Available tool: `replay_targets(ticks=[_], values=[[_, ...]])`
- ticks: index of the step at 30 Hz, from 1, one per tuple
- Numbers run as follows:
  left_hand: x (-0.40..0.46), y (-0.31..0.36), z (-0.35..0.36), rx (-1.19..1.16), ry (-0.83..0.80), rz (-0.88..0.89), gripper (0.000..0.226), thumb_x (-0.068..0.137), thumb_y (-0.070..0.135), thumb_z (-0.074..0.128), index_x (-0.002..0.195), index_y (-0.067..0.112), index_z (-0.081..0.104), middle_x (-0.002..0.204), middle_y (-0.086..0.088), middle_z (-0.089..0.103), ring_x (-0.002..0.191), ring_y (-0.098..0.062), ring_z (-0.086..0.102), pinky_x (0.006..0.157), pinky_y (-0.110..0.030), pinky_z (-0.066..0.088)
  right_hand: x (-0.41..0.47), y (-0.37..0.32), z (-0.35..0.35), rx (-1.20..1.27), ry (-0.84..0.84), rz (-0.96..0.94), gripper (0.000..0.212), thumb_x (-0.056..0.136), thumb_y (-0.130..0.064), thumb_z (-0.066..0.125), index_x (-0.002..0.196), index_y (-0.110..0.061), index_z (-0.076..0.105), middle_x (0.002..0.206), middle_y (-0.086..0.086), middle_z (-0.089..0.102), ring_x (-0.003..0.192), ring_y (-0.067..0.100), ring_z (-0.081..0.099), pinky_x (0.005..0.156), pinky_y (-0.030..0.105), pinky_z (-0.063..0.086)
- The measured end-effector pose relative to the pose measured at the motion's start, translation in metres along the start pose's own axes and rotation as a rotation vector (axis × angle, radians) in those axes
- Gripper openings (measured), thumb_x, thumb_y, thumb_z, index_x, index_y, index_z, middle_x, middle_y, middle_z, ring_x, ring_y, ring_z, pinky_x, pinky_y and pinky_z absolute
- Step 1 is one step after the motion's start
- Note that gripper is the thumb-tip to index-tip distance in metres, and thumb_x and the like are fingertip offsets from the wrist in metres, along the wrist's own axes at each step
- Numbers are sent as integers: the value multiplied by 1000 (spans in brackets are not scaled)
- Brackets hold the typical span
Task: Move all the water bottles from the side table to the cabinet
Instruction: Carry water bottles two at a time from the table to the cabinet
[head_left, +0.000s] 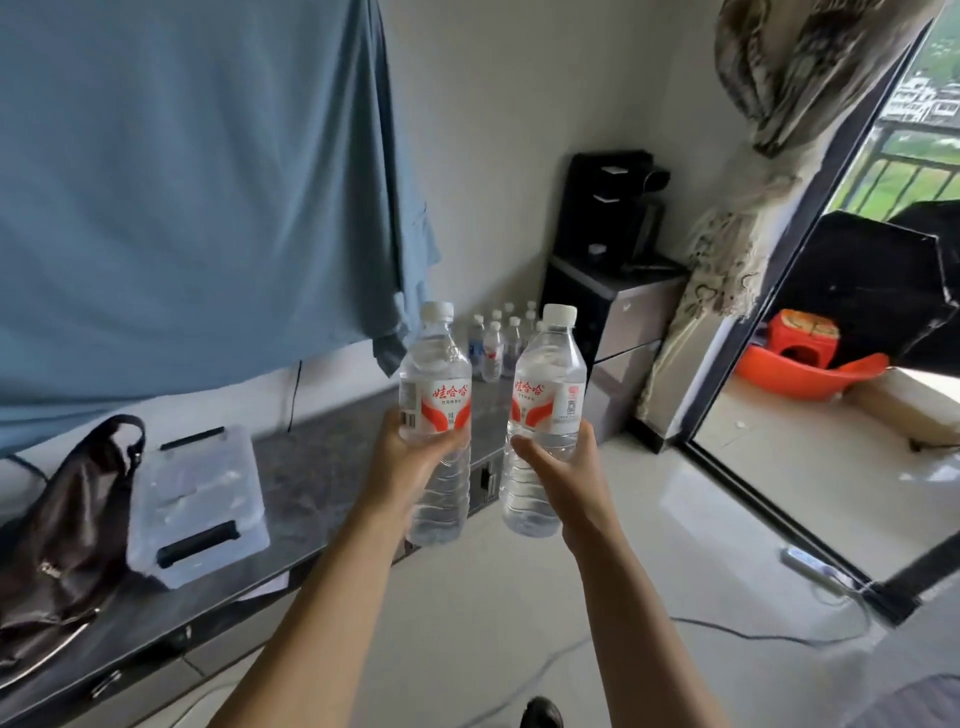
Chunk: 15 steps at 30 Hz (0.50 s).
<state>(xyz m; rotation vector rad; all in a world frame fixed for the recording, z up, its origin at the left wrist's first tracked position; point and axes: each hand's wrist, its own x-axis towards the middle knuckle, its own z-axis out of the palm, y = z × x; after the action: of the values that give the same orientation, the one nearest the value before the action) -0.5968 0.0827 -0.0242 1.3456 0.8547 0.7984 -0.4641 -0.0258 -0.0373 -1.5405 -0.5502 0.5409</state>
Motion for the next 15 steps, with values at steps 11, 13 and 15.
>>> replay_targets(ticks=[11,13,15], values=[[172,-3,152,15,-95,64,21,72,15,79,84,28,67,79,9,75,69,-5,70,64,-24,47,204,2,-72,-64,19,-14,48,77,-17,80,115,-22,52,103,0,70,94,17,69,91,43,55],[206,-1,182,-7,-85,67,23,73,16,78,87,28,67,81,8,75,72,-7,71,64,-21,50,248,-1,-85,-104,9,-30,46,76,-19,81,110,-27,52,102,-3,70,92,13,69,90,39,55],[232,-1,203,-17,-76,66,26,72,17,78,91,29,65,81,9,75,73,-4,70,61,-16,50,281,-3,-92,-101,-10,-20,48,76,-19,80,114,-25,52,104,-1,70,93,15,69,89,39,56]])
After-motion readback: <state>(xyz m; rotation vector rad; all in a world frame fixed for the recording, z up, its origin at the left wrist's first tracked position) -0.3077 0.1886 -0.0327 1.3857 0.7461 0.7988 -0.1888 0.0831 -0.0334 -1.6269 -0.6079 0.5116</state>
